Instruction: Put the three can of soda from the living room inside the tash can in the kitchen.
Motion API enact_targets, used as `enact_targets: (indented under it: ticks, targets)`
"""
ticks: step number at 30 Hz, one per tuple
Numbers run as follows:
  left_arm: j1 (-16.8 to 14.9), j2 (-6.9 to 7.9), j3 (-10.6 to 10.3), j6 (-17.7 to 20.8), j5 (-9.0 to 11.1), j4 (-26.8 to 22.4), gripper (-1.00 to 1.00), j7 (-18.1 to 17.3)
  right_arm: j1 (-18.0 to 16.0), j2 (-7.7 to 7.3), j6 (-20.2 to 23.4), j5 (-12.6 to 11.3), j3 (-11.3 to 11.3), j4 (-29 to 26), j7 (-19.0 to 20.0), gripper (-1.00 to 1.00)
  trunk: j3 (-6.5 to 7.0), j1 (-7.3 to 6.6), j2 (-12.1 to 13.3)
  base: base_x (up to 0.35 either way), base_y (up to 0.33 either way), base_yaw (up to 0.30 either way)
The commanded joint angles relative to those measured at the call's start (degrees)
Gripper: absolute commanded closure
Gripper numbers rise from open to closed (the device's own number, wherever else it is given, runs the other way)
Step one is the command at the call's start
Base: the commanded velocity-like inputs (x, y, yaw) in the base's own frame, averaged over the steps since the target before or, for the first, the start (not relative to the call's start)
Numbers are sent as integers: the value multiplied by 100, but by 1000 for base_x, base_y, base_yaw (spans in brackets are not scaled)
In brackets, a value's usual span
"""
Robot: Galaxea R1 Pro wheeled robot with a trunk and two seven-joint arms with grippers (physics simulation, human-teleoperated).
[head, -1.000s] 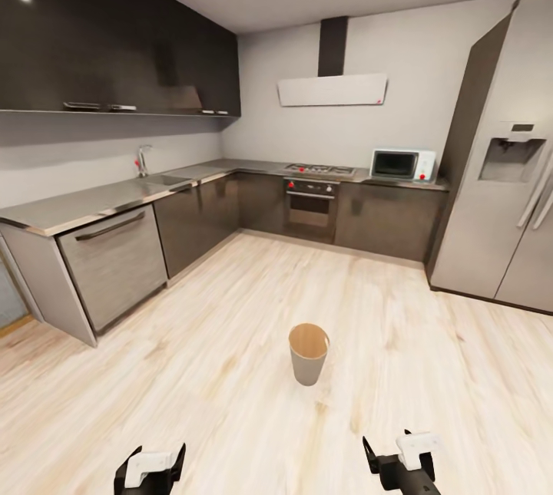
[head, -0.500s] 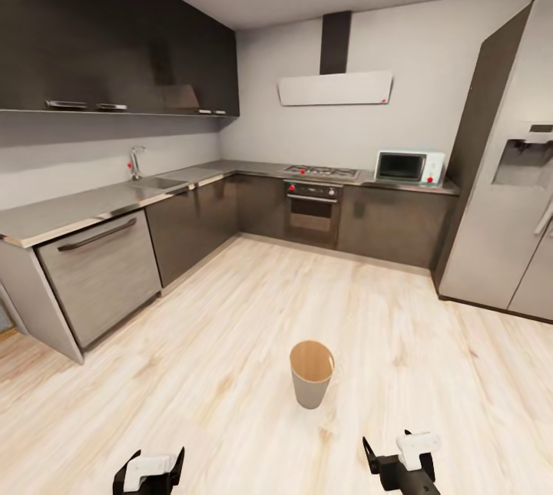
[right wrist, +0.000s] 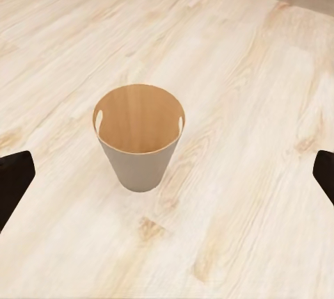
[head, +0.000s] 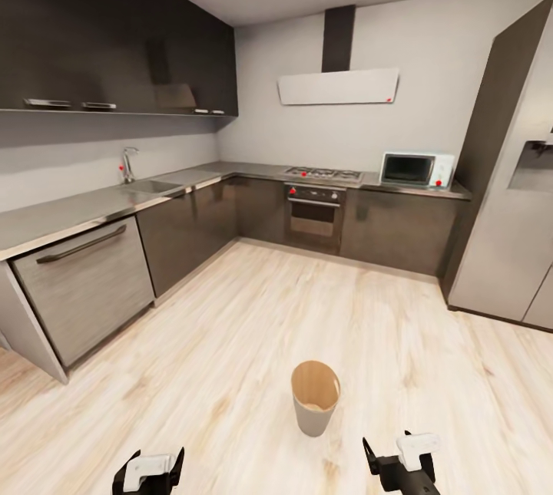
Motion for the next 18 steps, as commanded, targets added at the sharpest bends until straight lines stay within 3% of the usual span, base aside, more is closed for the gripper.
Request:
enact_targets:
  ticks: [1, 7, 18]
  targets:
    - [-2, 0, 3, 8, 0, 5, -100, 0, 0, 2, 0, 0, 0, 0, -1, -100, 0, 0, 0, 322, 0, 0]
    - [-4, 0, 18, 28, -7, 34, -100, 0, -1, 5, 0, 0, 2, 0, 0, -100, 0, 0, 0, 243, 0, 0]
    - [-4, 4, 34, 26, -1, 40, -100, -7, -4, 9, 0, -8, 8, 6, 0, -100, 0, 0, 0, 73, 14, 0]
